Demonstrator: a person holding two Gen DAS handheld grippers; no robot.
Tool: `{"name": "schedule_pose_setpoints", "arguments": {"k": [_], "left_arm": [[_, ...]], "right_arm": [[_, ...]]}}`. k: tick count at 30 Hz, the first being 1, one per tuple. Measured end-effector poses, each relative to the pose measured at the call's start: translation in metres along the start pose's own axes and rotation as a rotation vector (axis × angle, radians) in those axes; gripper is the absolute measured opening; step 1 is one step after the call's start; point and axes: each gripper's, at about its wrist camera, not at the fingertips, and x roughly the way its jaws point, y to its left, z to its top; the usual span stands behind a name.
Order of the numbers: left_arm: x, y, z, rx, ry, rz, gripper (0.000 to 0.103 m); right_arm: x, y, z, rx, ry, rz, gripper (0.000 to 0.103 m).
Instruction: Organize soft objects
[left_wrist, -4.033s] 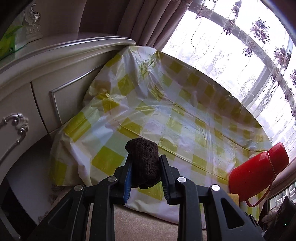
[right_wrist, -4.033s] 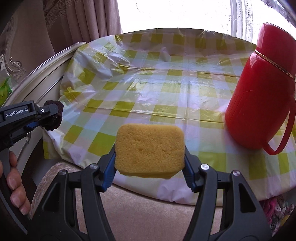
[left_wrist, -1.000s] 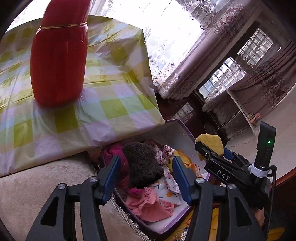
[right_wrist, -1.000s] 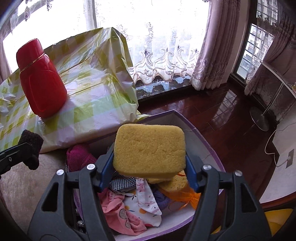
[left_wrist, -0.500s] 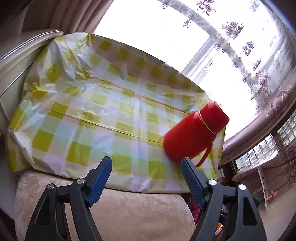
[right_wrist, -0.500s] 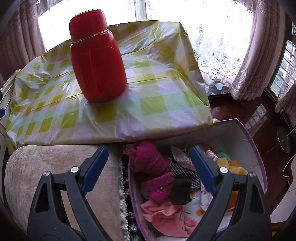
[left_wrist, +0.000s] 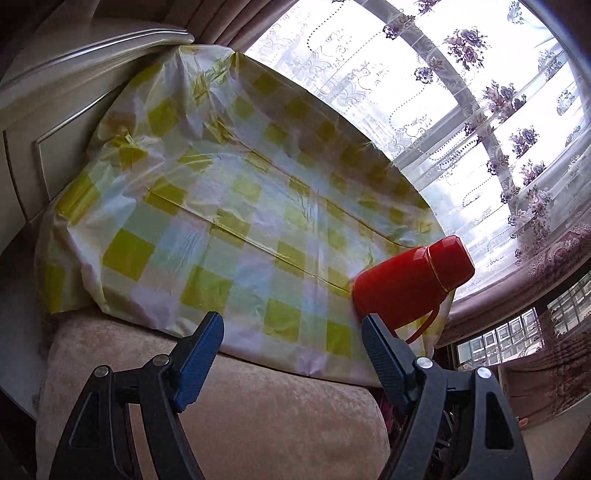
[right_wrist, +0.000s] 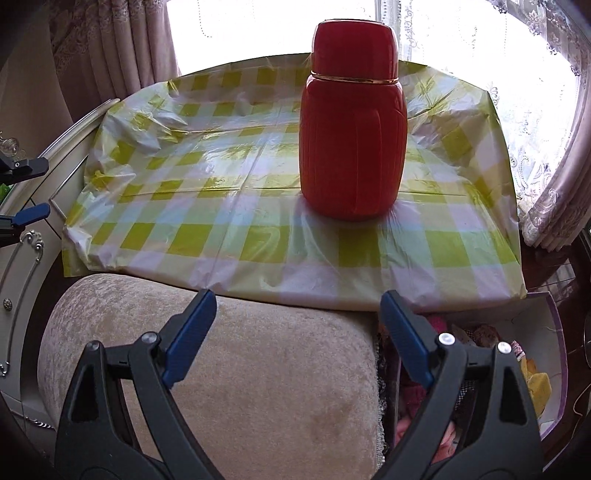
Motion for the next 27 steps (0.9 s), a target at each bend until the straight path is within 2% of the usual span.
{"name": "schedule_pose_setpoints", "arguments": {"k": [3,9,16,18,22,27], "left_arm": [[0.012,0.000,-0.008,0.022,0.006,0.048,0.078],[0.045,-0.001,-0.045,0.129,-0.012,0.241,0.078],[0.072,-0.022,-0.085,0.275,0.023,0.284,0.078],[0.078,-0.033,-0.092,0.320,0.031,0.276,0.078],[0.094,-0.070,-0.115,0.414,0.083,0.173,0.078],[0.117,-0.126,-0.160,0.519,0.187,0.032,0.078]], "right_arm": [[0.007,0.004,-0.001,0.006,0.017,0.004,0.092],[0.023,0.007,-0.007,0.047,0.045,-0.017,0.092],[0.037,0.011,-0.016,0.044,0.087,-0.070,0.092],[0.036,0.008,-0.017,0.059,0.085,-0.080,0.092],[0.026,-0.008,-0.026,0.086,0.092,-0.127,0.092],[-0.001,-0.053,-0.051,0.148,0.109,-0.251,0.092]]}}
